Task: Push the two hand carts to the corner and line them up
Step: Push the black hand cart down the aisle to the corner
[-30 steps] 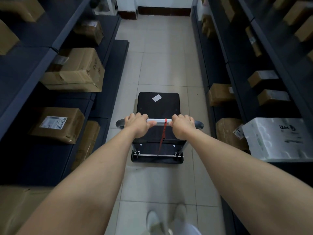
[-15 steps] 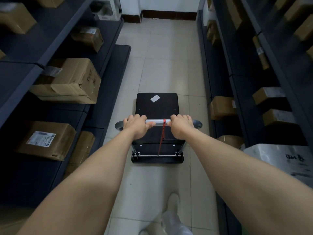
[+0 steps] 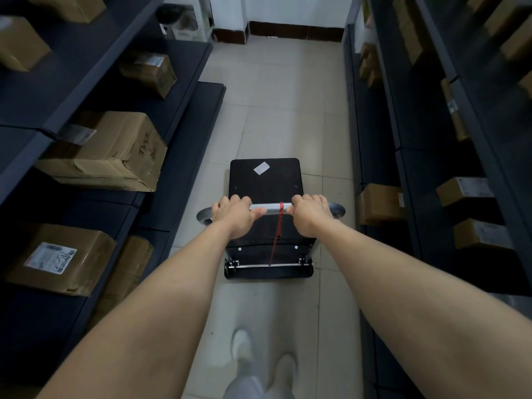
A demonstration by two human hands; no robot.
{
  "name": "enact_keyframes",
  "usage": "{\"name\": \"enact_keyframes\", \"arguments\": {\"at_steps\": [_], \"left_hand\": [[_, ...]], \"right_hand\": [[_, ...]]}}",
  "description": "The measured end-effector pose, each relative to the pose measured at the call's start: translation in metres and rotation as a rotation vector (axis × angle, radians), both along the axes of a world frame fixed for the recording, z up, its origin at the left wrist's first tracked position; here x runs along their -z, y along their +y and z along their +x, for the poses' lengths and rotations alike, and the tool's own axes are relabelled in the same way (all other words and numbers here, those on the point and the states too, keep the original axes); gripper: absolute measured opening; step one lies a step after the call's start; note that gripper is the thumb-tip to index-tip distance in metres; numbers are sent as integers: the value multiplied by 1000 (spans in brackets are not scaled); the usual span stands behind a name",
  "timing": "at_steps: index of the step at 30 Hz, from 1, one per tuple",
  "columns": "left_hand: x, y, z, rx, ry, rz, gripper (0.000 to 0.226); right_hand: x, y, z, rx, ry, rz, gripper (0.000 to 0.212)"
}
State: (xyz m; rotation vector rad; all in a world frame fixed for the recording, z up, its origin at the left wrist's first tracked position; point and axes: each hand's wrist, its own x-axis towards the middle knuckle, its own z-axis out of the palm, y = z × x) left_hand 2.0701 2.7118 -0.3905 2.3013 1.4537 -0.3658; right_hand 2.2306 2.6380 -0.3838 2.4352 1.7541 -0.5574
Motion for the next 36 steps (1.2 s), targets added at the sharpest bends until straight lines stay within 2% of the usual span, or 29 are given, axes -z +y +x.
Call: {"name": "enact_keyframes", "arguments": {"at_steps": [36], "left_hand": [[-3,330,101,91,50,-14,50]], "right_hand": [[1,318,91,97,-10,-18,28]]}}
